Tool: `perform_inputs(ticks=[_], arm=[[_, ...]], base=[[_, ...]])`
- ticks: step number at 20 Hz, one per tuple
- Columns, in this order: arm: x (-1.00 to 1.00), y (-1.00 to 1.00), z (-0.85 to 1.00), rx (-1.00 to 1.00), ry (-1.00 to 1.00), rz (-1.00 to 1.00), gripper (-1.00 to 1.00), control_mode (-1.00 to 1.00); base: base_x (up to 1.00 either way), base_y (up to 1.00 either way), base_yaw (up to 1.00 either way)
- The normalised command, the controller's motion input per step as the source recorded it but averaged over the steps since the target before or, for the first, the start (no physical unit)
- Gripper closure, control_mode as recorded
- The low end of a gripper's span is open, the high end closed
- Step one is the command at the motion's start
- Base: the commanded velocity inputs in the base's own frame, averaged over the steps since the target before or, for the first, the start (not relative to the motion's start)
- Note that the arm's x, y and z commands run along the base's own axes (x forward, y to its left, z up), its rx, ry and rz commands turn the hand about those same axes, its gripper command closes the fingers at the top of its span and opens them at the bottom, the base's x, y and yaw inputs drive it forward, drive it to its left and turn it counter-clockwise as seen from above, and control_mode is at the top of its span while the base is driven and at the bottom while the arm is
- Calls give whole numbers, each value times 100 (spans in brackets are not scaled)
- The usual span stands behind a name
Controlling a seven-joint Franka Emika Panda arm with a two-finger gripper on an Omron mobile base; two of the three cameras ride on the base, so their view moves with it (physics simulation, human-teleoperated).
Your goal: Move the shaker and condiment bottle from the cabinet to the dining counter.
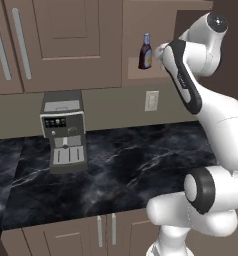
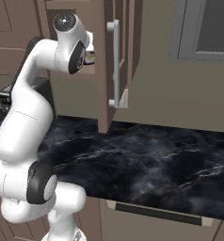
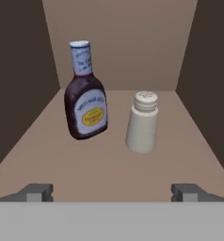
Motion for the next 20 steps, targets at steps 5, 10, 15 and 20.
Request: perform_inputs(ticks=[5, 10, 15, 20], arm=[[29, -13, -7, 0, 7, 0, -100, -100], [25, -18, -15, 0, 2, 0, -100, -100], [25, -9, -23, -2, 0, 0, -100, -100], [27, 0, -16, -2, 0, -1, -100, -100]], base=[[0, 0, 0], [0, 0, 0], [0, 0, 0], [0, 0, 0]])
